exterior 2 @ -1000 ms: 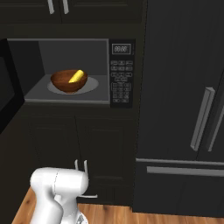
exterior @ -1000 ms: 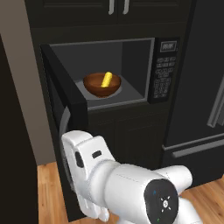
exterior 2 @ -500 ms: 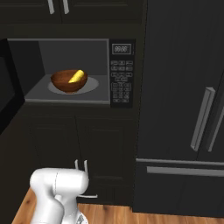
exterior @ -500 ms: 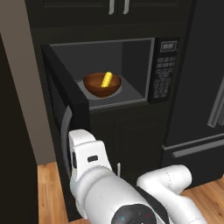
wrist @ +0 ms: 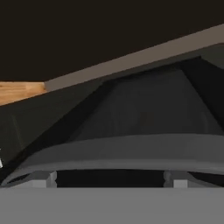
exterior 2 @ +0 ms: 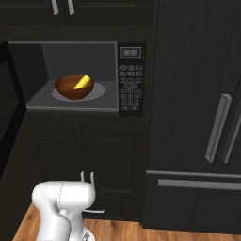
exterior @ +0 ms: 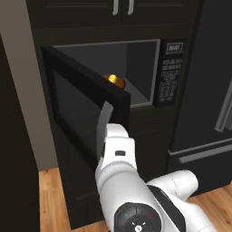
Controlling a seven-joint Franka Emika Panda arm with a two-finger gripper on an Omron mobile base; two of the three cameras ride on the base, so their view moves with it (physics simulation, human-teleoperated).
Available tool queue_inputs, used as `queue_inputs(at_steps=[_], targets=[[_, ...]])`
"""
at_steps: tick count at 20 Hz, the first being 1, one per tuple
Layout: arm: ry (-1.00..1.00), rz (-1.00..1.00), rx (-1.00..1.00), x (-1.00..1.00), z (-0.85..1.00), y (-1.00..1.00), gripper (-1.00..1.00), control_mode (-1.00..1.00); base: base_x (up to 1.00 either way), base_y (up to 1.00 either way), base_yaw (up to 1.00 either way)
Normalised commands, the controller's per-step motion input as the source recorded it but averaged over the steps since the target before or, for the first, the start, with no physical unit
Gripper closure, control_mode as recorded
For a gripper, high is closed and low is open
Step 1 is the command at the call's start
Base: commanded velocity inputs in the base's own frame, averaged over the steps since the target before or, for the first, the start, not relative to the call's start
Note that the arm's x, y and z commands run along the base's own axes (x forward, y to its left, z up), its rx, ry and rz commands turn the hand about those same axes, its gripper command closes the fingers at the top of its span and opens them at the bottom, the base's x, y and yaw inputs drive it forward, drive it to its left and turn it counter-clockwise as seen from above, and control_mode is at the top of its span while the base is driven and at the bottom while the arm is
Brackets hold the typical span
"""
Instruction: Pick the corn from the sink and place it in the bowl. Then pick the bowl and place it in the microwave. Then close the microwave door and press the start button.
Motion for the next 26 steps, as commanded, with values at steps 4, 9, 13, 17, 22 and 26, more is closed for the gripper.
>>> queue_inputs(at_steps=[4, 9, 13, 17, 22, 26], targets=[[0.00, -0.27, 0.01, 0.98, 0.00, -0.62, -1.00, -1.00, 0.00, 0.00, 0.00], [0.02, -0.25, 0.02, 1.00, 0.00, -0.81, -1.00, -1.00, 0.00, 0.00, 0.00], [0.03, -0.19, 0.01, 0.98, 0.00, -0.77, -1.00, -1.00, 0.00, 0.00, 0.00], [0.03, -0.13, 0.00, 0.99, 0.00, -0.60, -1.00, -1.00, 0.00, 0.00, 0.00], [0.04, -0.06, 0.01, 1.00, 0.00, -0.44, -1.00, -1.00, 0.00, 0.00, 0.00], [0.04, 0.00, 0.00, 1.00, 0.00, -0.22, -1.00, -1.00, 0.00, 0.00, 0.00]])
